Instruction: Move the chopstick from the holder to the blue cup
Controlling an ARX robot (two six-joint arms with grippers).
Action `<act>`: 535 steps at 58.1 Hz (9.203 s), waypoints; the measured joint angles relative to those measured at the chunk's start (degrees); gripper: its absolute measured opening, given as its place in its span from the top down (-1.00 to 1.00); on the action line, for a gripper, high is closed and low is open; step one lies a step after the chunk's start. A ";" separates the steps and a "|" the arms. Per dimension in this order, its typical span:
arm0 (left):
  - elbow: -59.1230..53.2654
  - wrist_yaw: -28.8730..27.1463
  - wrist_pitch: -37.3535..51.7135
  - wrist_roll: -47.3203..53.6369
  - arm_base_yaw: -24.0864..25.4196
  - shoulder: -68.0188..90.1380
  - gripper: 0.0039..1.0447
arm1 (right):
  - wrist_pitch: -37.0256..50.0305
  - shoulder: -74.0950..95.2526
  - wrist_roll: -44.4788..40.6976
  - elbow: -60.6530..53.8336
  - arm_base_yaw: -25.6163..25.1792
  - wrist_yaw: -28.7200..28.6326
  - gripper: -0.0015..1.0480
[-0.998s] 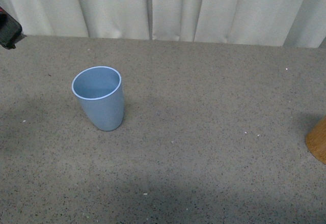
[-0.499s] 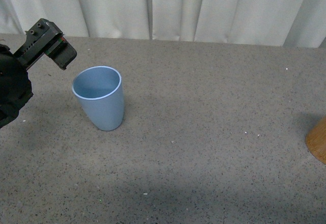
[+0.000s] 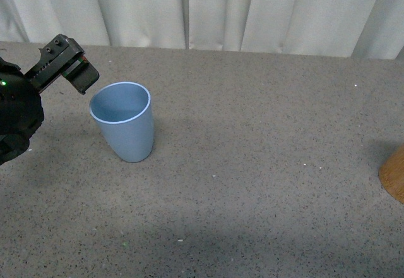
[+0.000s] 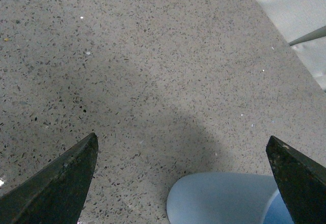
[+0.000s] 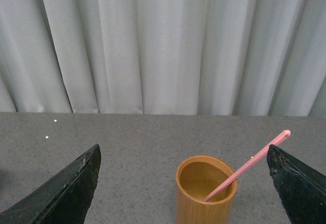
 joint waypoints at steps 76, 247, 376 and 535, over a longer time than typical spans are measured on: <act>-3.32 0.46 4.35 -1.22 -2.54 -2.86 -0.88 | 0.00 -0.02 0.00 0.00 0.00 0.00 -0.81; 10.49 14.43 -14.38 31.85 -13.51 -0.24 0.93 | 0.00 0.00 0.00 0.00 0.00 0.00 -0.81; -35.56 13.31 -33.83 46.12 10.64 -106.49 0.93 | -0.04 -0.02 -0.02 -0.13 0.00 -0.02 -0.81; -35.56 13.35 -33.83 46.34 10.67 -106.66 -0.88 | 28.92 82.58 23.19 24.13 -17.86 -0.13 -0.81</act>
